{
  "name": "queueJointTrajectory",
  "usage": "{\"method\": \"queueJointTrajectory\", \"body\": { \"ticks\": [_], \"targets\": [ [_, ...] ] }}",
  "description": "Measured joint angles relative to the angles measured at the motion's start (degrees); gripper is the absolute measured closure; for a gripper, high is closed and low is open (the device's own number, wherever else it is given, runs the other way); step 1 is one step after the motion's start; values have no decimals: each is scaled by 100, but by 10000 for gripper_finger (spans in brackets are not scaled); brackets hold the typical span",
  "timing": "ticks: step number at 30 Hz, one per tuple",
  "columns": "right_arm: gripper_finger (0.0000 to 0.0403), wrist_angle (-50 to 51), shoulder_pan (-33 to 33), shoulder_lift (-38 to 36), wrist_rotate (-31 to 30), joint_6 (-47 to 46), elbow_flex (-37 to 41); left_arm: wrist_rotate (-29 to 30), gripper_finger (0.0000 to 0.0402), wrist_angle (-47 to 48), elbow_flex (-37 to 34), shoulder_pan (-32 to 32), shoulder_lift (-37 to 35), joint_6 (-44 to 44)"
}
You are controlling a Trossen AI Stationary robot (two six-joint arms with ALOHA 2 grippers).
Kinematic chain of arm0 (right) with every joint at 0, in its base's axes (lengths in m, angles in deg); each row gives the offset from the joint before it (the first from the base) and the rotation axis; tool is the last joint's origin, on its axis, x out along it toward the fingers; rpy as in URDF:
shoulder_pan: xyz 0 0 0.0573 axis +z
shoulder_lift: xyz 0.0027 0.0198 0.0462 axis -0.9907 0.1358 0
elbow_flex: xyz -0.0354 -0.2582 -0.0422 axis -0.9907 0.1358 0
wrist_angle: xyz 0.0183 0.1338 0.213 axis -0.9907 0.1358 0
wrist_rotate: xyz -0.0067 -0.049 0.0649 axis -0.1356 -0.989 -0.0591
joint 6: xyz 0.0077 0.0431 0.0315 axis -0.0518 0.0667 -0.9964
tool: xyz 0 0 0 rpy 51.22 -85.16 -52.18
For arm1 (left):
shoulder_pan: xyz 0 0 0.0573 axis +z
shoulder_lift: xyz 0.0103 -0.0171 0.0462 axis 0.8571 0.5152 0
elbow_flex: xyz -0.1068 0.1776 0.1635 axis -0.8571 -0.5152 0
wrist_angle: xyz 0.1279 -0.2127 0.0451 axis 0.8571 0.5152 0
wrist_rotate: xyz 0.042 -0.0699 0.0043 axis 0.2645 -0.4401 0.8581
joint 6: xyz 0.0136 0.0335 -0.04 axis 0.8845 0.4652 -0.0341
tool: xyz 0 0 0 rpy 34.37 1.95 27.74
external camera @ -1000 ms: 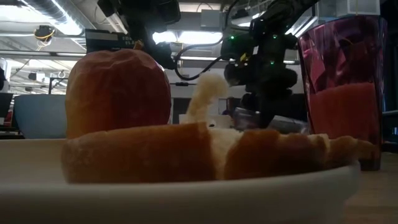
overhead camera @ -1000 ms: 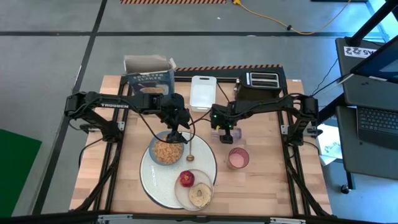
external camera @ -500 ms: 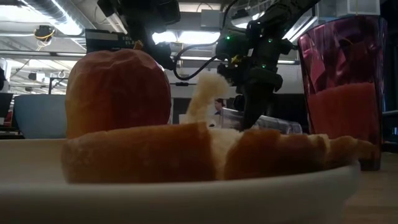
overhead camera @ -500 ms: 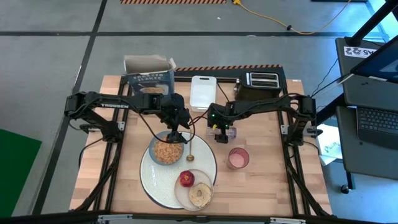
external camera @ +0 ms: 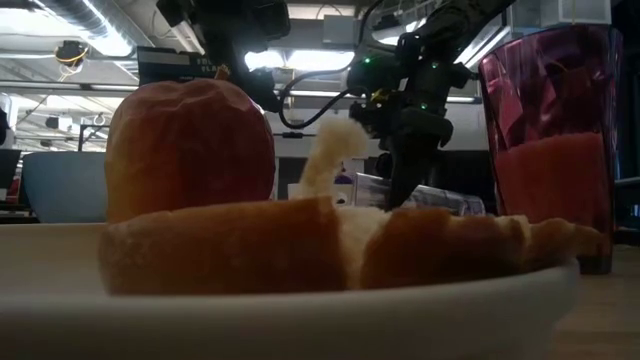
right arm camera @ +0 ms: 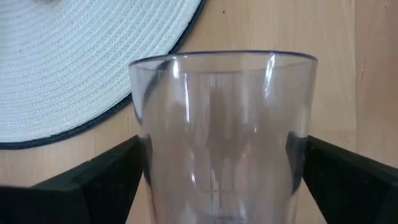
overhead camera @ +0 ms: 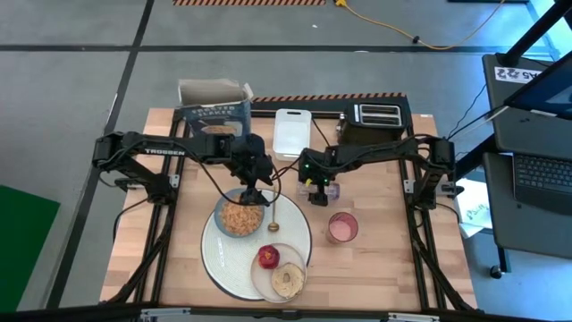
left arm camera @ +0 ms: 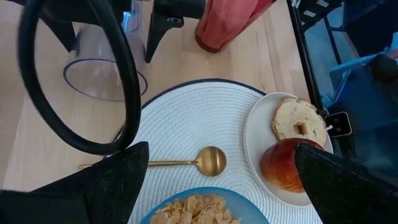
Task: Arrange a breakfast setting
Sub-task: Adjust the transparent cup
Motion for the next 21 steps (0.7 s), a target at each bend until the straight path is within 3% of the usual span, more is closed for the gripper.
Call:
{"method": "queueJointTrajectory", "body": {
  "ticks": [8, 13, 21],
  "targets": [
    [16, -101, 0, -329, -328, -146, 31, 116, 11, 143, -2, 220, -361, -28],
    [21, -126, 1, -505, -260, -223, 28, 439, 11, 218, -2, 391, -618, -8],
    [24, -244, 14, -942, -256, -283, 16, 462, 11, 214, -2, 664, -903, -8]
  ]
}}
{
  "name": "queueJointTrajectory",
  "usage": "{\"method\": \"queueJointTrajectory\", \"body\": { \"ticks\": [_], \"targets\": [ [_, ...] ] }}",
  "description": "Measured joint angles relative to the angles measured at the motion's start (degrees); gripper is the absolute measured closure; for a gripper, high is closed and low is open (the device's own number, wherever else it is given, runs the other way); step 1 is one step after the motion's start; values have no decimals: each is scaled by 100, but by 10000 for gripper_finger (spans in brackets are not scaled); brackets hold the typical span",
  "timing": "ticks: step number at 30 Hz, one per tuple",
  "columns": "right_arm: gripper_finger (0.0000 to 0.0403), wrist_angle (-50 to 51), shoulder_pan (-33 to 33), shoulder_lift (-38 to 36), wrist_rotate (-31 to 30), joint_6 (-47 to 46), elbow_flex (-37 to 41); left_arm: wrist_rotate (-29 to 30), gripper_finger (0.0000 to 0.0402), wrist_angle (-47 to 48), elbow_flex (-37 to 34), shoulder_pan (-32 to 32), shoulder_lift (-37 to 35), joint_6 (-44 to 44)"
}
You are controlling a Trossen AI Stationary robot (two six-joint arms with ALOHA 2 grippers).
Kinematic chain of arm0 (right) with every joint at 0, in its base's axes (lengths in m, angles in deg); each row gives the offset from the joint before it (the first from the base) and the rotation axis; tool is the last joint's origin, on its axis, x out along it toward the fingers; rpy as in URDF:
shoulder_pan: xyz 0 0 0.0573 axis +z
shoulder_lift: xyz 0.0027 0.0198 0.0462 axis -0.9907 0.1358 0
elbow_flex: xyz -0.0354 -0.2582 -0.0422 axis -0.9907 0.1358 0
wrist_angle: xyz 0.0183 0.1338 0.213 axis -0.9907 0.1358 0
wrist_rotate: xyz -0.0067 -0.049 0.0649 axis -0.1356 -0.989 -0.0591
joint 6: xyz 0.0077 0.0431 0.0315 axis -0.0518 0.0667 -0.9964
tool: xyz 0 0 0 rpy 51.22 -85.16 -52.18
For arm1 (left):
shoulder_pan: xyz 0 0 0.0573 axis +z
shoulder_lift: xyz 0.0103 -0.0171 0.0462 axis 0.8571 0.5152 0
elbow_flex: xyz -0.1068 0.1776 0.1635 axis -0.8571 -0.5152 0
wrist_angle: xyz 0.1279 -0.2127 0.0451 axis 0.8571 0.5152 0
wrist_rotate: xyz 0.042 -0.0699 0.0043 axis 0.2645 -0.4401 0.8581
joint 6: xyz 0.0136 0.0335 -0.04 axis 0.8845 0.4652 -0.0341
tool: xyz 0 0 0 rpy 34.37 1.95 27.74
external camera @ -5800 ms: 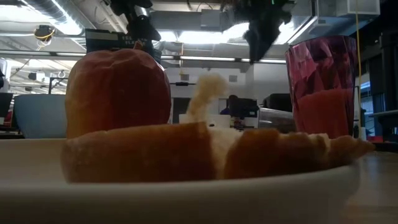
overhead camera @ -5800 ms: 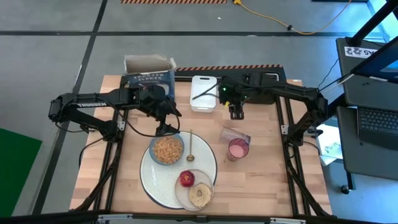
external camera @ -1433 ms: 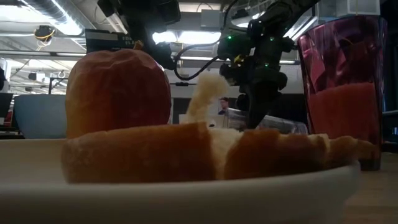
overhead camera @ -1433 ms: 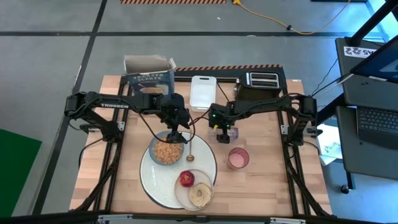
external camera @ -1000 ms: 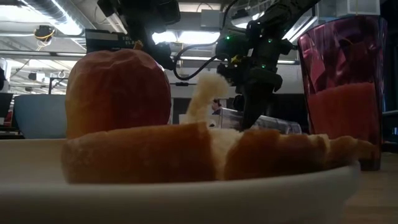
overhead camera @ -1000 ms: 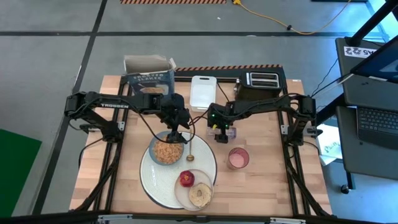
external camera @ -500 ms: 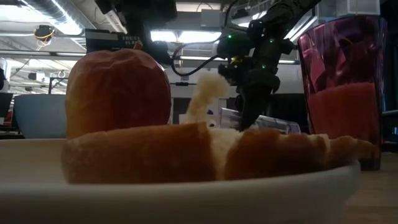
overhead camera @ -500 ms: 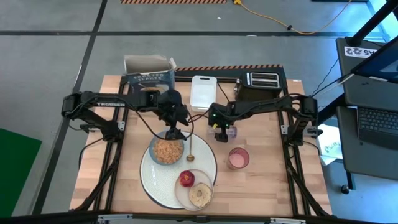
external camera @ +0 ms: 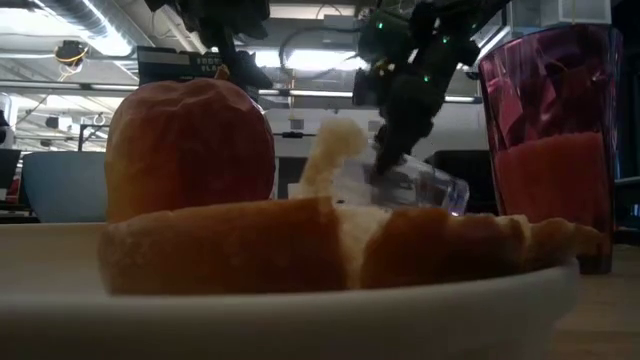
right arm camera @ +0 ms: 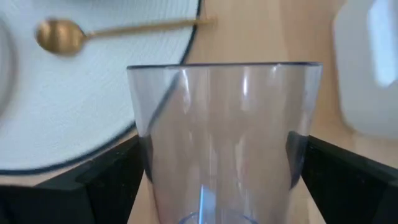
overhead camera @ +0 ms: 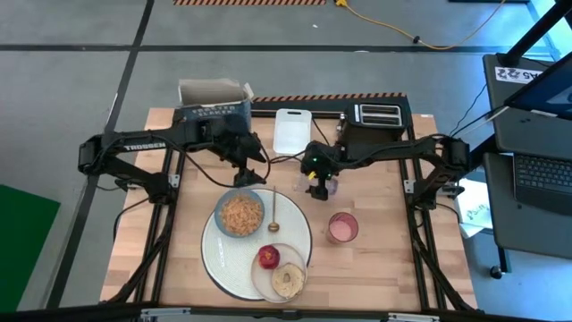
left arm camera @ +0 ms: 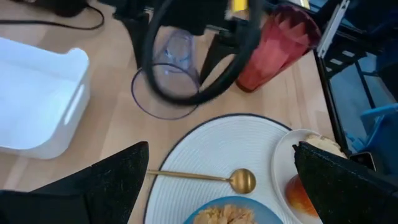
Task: Arrange a breakfast setting
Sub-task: Adjust the transparent cup
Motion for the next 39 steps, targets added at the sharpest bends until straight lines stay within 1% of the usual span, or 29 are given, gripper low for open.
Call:
{"method": "queueJointTrajectory", "body": {
  "ticks": [6, 8, 13, 18, 21, 26, 30, 35, 39],
  "targets": [
    [18, -111, 64, -450, -228, -51, -8, -58, 11, 15, 0, 121, -5, 4],
    [20, -165, 103, -592, -388, -132, -18, -58, 11, 0, 0, 127, -6, 27],
    [26, -317, 254, -885, -490, -157, -18, -2, 11, -41, 0, 190, 2, 317],
    [19, -391, 534, -1085, -712, -317, -18, -193, 11, -405, 0, 305, 210, 600],
    [24, -407, 729, -1144, -920, -439, -20, -205, 11, -813, 2, 306, 371, 717],
    [27, -586, 1056, -1146, -1269, -625, -20, -165, 11, -1546, 2, 144, 823, 851],
    [26, -521, 1202, -1146, -1520, -767, -22, -208, 11, -1857, 2, -30, 1173, 883],
    [27, -375, 1179, -1146, -1654, -792, -22, -253, 11, -1944, 2, -256, 1253, 790],
    [27, -379, 1177, -1146, -1714, -751, -22, -556, 11, -2371, 2, -414, 1258, 733]
  ]
}}
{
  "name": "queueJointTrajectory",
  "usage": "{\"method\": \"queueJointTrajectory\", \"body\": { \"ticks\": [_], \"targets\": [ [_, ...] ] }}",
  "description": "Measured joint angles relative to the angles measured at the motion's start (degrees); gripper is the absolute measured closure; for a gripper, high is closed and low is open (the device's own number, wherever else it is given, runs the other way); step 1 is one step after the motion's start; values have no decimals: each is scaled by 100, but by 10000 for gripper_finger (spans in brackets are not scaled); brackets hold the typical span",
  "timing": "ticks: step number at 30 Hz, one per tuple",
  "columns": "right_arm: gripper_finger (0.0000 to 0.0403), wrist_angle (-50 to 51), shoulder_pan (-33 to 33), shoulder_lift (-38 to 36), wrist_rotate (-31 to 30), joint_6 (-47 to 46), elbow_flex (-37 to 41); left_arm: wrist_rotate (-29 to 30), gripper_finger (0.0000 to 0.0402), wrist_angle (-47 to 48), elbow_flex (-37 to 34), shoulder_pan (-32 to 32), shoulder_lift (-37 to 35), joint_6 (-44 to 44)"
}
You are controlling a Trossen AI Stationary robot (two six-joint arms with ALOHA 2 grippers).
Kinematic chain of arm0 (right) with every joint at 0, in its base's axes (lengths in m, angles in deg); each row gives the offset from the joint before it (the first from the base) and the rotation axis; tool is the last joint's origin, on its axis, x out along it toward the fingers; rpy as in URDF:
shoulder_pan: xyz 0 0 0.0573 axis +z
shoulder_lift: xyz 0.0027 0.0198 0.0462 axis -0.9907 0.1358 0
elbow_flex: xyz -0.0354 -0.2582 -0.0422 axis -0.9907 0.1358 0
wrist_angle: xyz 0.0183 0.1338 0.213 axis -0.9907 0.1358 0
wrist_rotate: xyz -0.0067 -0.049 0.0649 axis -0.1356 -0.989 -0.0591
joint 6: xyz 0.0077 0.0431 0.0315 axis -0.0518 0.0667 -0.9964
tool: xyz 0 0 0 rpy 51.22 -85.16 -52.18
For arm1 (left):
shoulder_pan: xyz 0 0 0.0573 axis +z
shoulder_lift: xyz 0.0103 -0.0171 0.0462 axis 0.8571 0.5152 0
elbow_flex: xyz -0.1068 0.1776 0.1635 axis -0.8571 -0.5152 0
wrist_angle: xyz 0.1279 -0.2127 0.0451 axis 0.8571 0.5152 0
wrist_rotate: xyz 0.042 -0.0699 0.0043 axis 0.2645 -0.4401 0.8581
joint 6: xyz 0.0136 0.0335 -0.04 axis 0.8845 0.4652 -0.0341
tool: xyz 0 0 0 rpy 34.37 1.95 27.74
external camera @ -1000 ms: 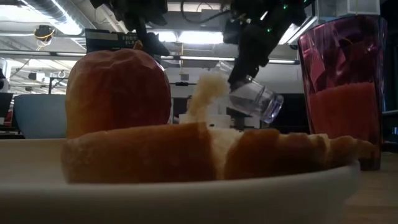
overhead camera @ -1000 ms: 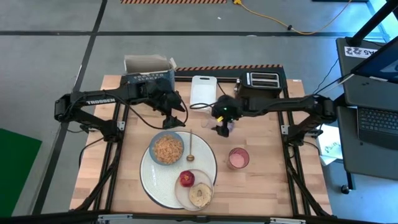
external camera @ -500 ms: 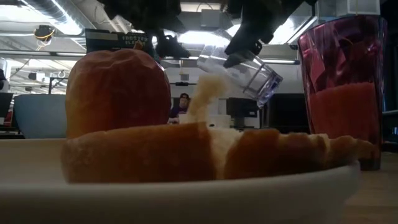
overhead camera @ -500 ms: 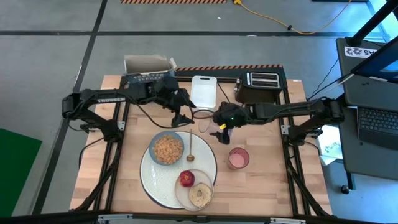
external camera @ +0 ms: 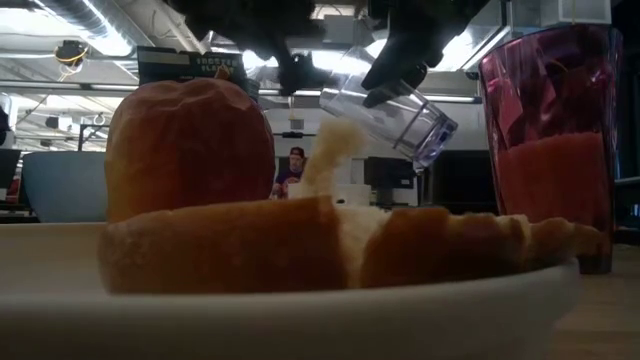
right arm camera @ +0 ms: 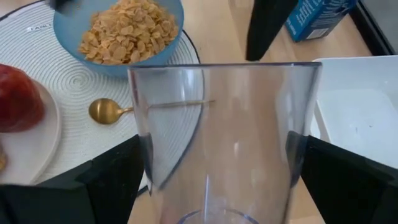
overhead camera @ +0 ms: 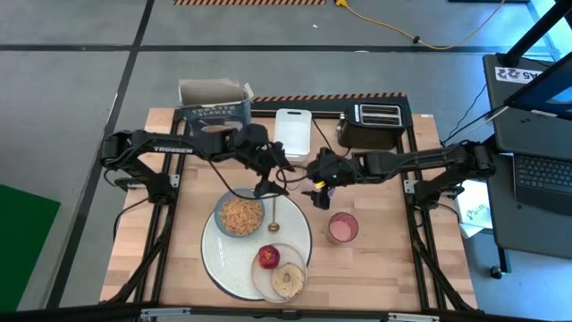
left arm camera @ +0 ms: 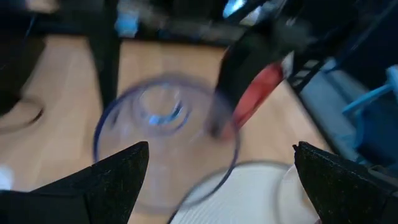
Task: Arrange a breakfast setting
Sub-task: Adjust the transparent cup
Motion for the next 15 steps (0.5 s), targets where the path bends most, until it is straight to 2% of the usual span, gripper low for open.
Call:
{"method": "queueJointTrajectory", "body": {
  "ticks": [6, 15],
  "targets": [
    [22, 4, -7, 0, 14, 2, 0, -101, 11, -474, 0, -159, -2, -462],
    [27, 7, -7, 0, 16, 5, 0, -71, 11, -514, 0, -192, -2, -894]
  ]
}}
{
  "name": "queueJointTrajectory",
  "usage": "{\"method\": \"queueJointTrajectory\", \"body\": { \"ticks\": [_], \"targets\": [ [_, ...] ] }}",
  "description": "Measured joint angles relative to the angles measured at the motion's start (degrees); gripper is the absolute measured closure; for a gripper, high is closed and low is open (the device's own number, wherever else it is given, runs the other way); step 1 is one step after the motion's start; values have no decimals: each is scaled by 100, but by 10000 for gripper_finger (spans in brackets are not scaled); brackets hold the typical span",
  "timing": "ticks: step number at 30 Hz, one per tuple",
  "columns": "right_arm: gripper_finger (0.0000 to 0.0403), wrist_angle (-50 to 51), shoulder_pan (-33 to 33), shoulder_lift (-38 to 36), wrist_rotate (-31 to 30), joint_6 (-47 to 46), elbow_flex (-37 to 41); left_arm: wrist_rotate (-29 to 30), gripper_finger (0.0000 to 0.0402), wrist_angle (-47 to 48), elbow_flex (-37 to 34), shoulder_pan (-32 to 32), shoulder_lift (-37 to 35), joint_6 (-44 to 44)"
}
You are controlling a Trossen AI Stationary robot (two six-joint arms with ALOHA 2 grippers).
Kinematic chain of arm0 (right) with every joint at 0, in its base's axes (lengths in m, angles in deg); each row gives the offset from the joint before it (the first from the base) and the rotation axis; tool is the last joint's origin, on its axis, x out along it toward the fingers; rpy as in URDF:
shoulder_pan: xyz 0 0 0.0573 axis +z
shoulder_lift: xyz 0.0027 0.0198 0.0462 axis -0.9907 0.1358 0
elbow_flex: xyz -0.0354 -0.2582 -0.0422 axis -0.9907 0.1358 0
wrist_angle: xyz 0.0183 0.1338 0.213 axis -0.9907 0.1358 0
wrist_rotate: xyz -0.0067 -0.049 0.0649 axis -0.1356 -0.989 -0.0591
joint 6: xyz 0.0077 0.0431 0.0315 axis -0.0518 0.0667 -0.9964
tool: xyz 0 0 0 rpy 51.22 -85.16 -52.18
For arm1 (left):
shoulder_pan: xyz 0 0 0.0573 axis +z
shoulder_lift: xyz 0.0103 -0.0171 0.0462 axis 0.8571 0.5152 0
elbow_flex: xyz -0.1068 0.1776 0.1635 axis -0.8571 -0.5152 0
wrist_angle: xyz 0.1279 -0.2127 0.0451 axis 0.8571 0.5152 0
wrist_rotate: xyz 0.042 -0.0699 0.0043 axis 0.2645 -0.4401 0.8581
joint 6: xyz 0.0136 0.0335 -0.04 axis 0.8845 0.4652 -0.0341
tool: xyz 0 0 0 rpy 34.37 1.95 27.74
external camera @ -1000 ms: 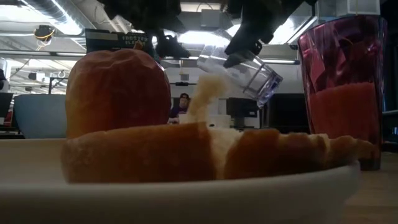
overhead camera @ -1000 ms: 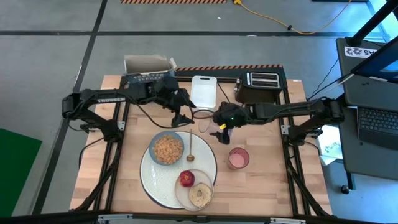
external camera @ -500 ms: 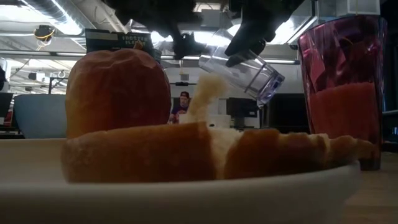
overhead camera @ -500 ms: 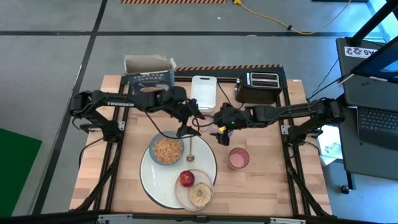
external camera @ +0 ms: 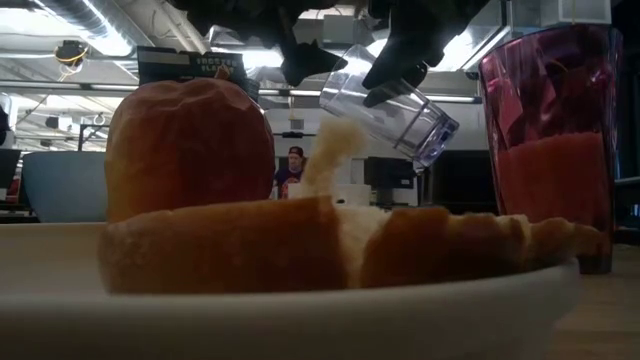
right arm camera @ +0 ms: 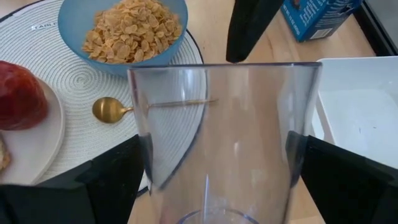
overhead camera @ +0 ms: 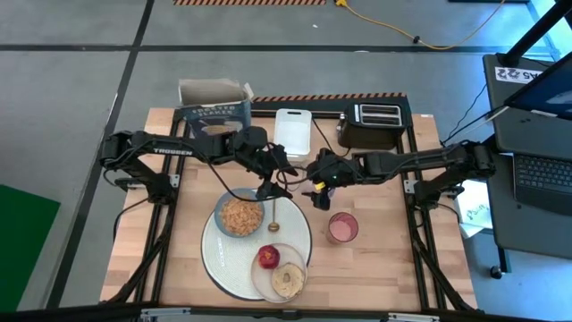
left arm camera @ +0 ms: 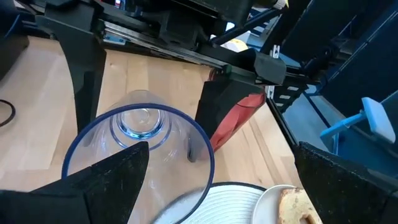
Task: Arrange a breakfast setting
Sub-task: Adjust the transparent cup
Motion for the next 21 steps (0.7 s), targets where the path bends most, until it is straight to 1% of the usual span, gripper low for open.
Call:
{"method": "queueJointTrajectory", "body": {
  "ticks": [17, 21],
  "targets": [
    [24, 9, 0, 0, 4, 4, 0, -34, 11, 120, 0, 0, 0, -162],
    [26, 11, 0, 0, 4, 4, -2, -169, 11, 316, 0, 2, 0, -39]
  ]
}}
